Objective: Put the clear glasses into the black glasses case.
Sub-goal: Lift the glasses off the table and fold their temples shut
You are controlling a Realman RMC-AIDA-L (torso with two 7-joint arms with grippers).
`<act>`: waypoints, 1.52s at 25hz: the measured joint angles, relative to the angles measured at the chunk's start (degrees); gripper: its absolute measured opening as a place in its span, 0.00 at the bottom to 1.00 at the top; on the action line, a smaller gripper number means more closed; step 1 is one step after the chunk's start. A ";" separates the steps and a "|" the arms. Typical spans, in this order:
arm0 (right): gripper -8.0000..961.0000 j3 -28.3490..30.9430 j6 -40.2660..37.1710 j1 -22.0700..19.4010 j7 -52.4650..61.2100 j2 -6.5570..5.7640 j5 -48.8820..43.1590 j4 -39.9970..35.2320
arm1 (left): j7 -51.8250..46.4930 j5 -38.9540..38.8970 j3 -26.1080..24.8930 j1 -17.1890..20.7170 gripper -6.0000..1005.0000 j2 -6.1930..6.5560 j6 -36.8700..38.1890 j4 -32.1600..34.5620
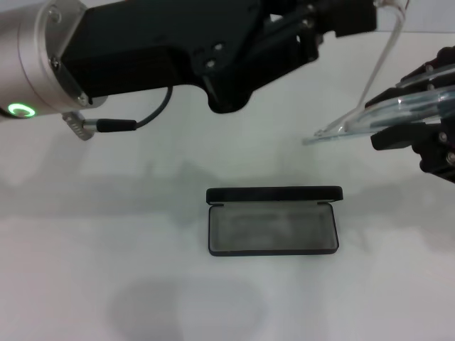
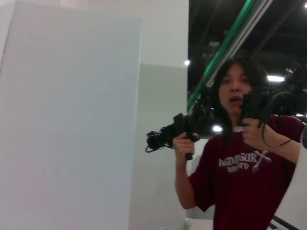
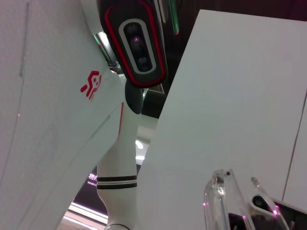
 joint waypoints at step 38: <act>0.13 1.52 0.78 0.65 -2.19 -0.05 -0.26 3.31 | 8.38 -3.13 8.94 -1.37 0.07 -0.19 -6.50 1.01</act>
